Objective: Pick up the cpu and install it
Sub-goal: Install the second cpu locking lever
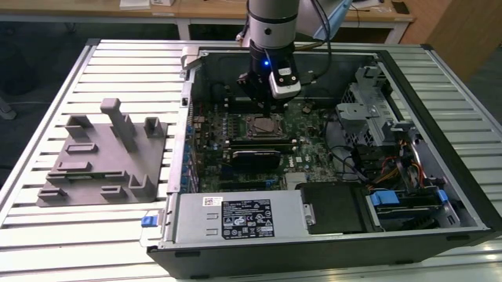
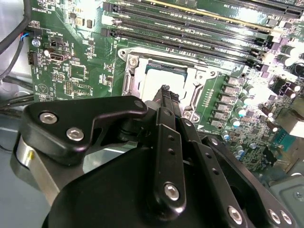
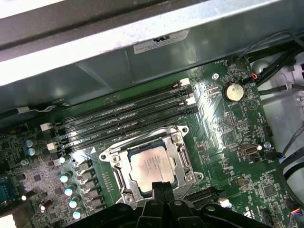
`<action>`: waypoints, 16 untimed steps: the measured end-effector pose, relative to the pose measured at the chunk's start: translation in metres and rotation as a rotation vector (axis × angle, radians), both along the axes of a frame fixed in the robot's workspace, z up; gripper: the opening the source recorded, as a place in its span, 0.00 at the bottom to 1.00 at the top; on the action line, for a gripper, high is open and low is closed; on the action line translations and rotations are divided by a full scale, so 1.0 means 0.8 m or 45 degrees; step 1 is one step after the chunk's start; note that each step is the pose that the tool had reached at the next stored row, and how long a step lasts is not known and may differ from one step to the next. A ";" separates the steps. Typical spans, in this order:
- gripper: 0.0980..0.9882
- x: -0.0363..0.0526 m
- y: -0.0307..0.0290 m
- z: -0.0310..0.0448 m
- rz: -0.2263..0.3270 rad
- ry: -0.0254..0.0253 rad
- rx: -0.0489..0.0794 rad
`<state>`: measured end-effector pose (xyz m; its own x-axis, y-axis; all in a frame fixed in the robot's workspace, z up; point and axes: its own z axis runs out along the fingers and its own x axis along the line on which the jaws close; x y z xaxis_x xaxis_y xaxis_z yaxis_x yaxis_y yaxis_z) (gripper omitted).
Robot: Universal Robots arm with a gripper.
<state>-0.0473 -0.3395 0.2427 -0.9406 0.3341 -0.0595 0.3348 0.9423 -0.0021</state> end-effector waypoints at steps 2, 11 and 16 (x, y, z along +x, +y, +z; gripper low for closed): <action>0.01 0.000 -0.0009 0.0001 0.000 0.0001 0.000; 0.01 0.000 -0.0113 -0.0001 0.000 -0.0001 0.000; 0.01 0.000 -0.0211 -0.0001 0.000 0.0000 0.000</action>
<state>-0.0473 -0.3564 0.2426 -0.9406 0.3341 -0.0595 0.3348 0.9423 -0.0020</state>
